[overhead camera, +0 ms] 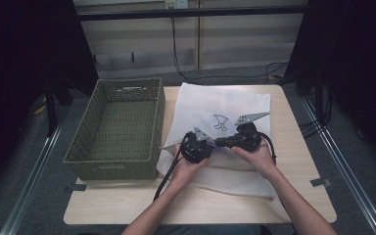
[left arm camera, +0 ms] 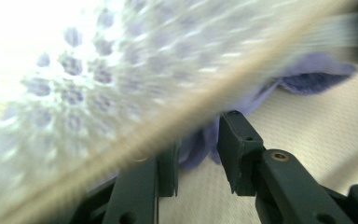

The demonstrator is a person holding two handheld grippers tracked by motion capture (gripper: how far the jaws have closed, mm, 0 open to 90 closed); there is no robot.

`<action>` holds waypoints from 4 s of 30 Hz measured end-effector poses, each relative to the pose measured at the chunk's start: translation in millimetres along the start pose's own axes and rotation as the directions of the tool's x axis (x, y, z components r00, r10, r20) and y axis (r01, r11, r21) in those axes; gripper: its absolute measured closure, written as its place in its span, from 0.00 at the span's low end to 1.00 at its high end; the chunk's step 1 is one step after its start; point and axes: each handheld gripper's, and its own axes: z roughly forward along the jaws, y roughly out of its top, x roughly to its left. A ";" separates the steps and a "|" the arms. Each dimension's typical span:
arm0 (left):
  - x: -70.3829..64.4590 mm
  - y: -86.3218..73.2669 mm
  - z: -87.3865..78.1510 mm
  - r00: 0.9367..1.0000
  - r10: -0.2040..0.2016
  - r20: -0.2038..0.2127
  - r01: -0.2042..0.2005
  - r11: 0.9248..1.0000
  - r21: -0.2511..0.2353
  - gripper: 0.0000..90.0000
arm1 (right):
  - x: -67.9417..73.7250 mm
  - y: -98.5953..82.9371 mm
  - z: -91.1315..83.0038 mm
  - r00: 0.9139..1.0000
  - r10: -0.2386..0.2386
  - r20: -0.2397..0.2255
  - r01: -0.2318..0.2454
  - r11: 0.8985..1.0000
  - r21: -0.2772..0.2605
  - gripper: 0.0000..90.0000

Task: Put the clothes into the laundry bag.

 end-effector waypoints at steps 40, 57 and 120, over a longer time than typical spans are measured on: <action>26.6 -17.4 -138.5 0.988 0.056 0.141 -0.028 0.981 -0.190 0.58 | -4.9 -37.2 9.2 1.000 0.008 -0.003 -0.008 0.995 0.101 0.92; 34.1 -37.5 -162.8 0.996 0.074 0.055 -0.059 0.972 -0.227 0.53 | -10.6 -55.6 19.8 0.999 0.001 0.046 -0.011 0.979 0.206 0.97; 64.1 -92.8 -225.5 0.993 -0.072 -0.094 0.039 0.950 -0.310 0.22 | 63.2 -70.3 -117.6 0.972 0.045 0.231 0.012 0.971 -0.238 0.54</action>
